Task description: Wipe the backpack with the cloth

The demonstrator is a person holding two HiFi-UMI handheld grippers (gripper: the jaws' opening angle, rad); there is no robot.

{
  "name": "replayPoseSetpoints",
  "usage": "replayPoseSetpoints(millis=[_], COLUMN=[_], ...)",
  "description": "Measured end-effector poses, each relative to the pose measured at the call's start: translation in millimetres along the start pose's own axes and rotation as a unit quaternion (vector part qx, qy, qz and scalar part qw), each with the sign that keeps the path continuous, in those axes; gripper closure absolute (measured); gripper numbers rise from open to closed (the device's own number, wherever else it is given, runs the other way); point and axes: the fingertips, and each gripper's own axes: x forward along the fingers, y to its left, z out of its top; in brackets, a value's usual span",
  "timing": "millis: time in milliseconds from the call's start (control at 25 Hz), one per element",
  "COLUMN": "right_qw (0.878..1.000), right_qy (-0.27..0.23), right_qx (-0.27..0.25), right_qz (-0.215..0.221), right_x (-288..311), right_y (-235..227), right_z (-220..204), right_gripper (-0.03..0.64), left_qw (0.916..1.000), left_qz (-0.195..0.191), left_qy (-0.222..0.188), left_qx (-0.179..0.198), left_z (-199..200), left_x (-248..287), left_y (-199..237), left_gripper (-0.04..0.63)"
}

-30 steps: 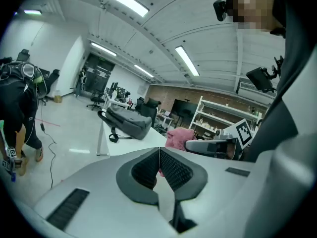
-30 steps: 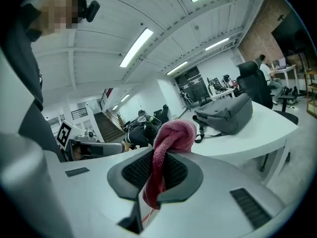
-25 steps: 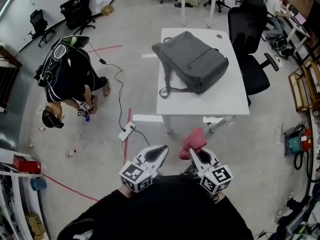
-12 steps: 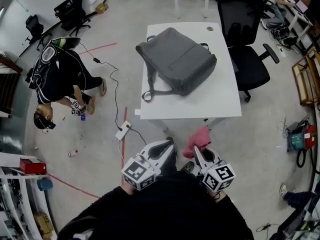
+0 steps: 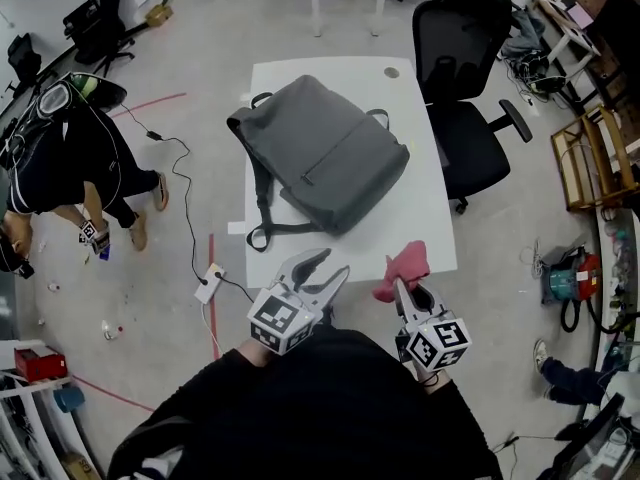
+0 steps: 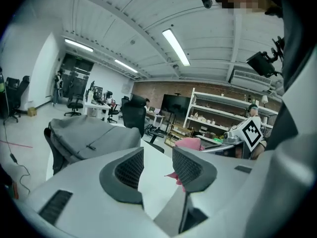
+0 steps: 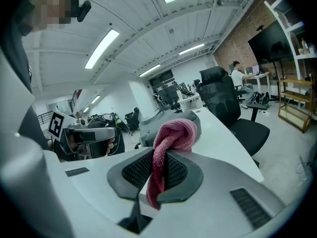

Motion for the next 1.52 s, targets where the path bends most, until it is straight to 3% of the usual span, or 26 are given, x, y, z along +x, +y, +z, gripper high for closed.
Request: replayPoseSetpoints(millis=[280,480,640,760,880,1040,1160,1240,1320,1360,1440,1520], right_qw=[0.997,0.989,0.985,0.978,0.952,0.894,0.845,0.828,0.828,0.834,0.859,0.894], right_qy=[0.043,0.074,0.09,0.099,0.085,0.083,0.091,0.091,0.091,0.094,0.099,0.1], right_qx=[-0.009,-0.072,-0.13,-0.183,-0.255,-0.3,-0.336,-0.353,-0.357,-0.353,-0.333,-0.302], right_qz=[-0.056,-0.101,-0.067,0.017,0.147,0.322,0.406,0.426,0.422,0.413,0.376,0.317], right_x=[80.2,128.4,187.1,209.0,197.5,168.6,160.8,161.4,164.0,166.3,174.1,186.5], right_y=[-82.3,-186.2,-247.1,-220.6,-127.1,-21.8,13.2,13.4,-4.6,-20.1,-61.9,-116.6], right_z=[21.9,60.3,87.2,80.8,54.8,-8.3,-54.8,-69.7,-71.5,-69.4,-58.7,-37.8], right_gripper=[0.575,0.575,0.575,0.575,0.575,0.575,0.575,0.575,0.575,0.575,0.575,0.575], left_qw=[0.9981,0.9965,0.9938,0.9915,0.9895,0.9858,0.9807,0.9772,0.9741,0.9727,0.9701,0.9667], left_qz=[-0.021,0.012,0.043,0.071,0.094,0.123,0.147,0.153,0.156,0.158,0.162,0.161], left_qy=[0.053,0.083,0.101,0.109,0.109,0.113,0.127,0.146,0.164,0.17,0.178,0.186], left_qx=[0.023,-0.005,-0.013,0.009,0.013,-0.008,-0.027,-0.021,-0.001,0.01,0.034,0.071], left_z=[7.0,-3.9,-7.6,0.6,14.8,23.7,14.5,7.6,3.2,1.7,1.3,5.8], left_x=[51.3,49.5,85.1,106.0,117.8,153.3,172.1,176.3,178.0,179.2,184.2,194.9], left_y=[76.0,108.3,104.8,103.5,117.3,129.3,132.1,127.9,122.1,119.6,115.3,110.7], left_gripper=[0.408,0.408,0.408,0.407,0.405,0.403,0.403,0.404,0.405,0.404,0.405,0.405])
